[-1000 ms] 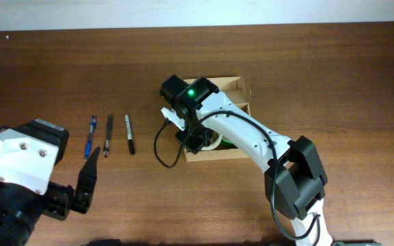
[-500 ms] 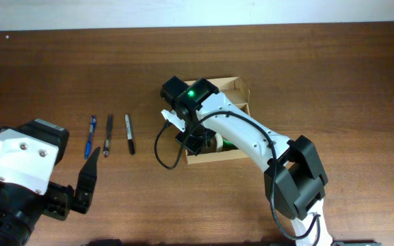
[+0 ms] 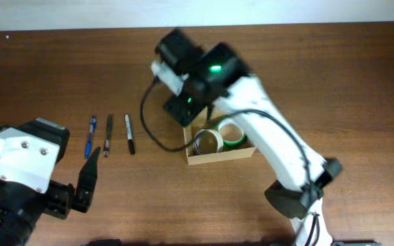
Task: Pack container
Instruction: 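Carry the white tape roll into the box beside the green tape, then release the white tape and move the right gripper over the yellow highlighter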
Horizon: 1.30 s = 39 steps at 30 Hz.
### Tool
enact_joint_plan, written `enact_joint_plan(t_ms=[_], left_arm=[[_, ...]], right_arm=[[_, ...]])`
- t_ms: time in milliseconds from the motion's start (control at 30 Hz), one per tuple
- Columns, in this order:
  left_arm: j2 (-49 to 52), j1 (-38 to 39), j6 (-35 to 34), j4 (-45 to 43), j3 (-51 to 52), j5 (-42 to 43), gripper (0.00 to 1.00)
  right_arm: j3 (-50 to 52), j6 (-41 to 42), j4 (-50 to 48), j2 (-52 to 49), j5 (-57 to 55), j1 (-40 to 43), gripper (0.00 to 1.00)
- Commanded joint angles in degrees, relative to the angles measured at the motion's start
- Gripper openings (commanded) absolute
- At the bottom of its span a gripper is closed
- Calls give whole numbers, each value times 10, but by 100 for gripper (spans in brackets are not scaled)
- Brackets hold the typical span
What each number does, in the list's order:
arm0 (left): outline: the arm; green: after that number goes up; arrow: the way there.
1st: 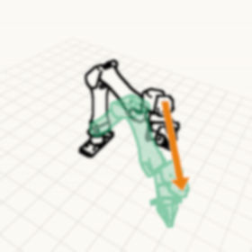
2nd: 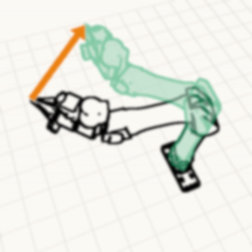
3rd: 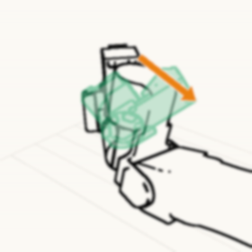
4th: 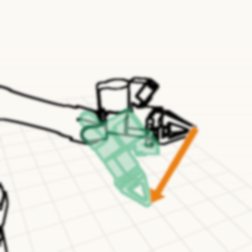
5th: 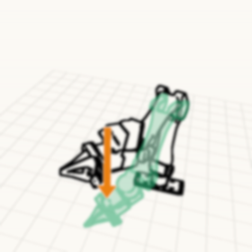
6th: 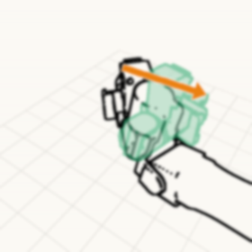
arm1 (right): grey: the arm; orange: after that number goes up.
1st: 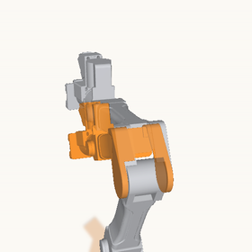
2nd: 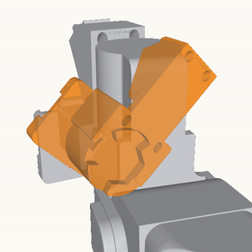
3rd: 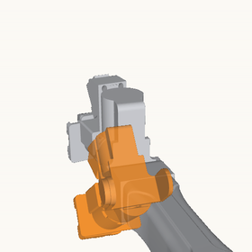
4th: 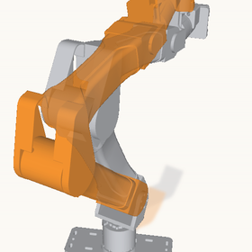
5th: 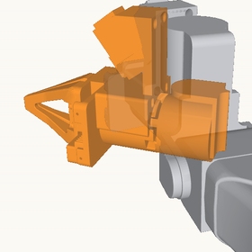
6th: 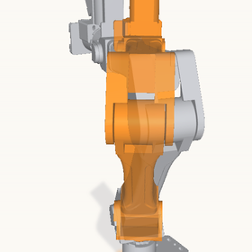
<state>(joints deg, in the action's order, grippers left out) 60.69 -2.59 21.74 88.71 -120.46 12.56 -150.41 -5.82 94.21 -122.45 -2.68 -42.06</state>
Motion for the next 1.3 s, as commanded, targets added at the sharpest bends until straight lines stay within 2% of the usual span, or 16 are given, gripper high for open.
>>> enact_joint_plan(t_ms=[0,100,267,400,533,633,833,1267], left_arm=[[1,1,9,-2,27,-10,99],[1,1,9,-11,52,-10,99],[1,1,9,-15,72,-8,99],[0,1,9,-16,72,-8,99],[0,1,9,-18,72,-8,99],[0,1,9,-23,72,-8,99],[0,1,9,-26,72,-8,99],[0,1,9,-30,72,-9,99]], right_arm=[[-102,52,31,22,-89,34,92],[-103,100,31,39,-80,103,100],[-61,139,31,41,-55,243,99],[42,136,31,41,-54,353,99],[168,76,28,41,-31,423,100],[268,64,12,41,-32,429,97],[424,62,-51,41,-44,382,95],[564,37,-118,41,-19,361,96]])
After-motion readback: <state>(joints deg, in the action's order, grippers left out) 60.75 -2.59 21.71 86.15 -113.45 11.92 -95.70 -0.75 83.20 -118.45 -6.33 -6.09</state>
